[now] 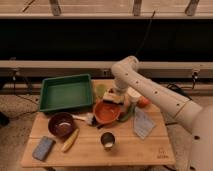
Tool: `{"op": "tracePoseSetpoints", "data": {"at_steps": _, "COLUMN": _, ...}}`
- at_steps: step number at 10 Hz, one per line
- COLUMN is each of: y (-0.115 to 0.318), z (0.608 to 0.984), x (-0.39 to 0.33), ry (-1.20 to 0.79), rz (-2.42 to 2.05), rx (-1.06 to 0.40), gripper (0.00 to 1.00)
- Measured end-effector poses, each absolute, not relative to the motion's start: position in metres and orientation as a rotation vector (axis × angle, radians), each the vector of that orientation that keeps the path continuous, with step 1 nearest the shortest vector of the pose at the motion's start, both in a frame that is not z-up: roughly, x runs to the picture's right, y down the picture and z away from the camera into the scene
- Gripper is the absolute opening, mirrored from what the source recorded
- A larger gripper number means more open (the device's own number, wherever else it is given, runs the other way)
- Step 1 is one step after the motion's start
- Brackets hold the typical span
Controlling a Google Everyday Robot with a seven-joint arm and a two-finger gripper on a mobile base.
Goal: Wipe red bowl with eraser
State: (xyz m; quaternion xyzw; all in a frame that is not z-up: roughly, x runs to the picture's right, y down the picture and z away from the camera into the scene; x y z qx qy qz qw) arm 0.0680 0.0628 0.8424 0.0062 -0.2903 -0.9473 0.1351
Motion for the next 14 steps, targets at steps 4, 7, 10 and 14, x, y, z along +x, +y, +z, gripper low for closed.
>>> {"op": "tracePoseSetpoints", "data": {"at_steps": 4, "y": 0.113, "z": 0.804, "x": 0.046, "ry": -0.916, "rz": -2.774, "rx": 0.109, "gripper": 0.0}}
{"op": "tracePoseSetpoints", "data": {"at_steps": 7, "y": 0.144, "z": 0.798, "x": 0.061, "ry": -0.956, "rz": -2.766, "rx": 0.112, "gripper": 0.0}}
{"op": "tracePoseSetpoints", "data": {"at_steps": 10, "y": 0.136, "z": 0.805, "x": 0.097, "ry": -0.923, "rz": -2.744, "rx": 0.062, "gripper": 0.12}}
{"op": "tracePoseSetpoints", "data": {"at_steps": 14, "y": 0.085, "z": 0.8, "x": 0.104, "ry": -0.84, "rz": -2.754, "rx": 0.076, "gripper": 0.55}}
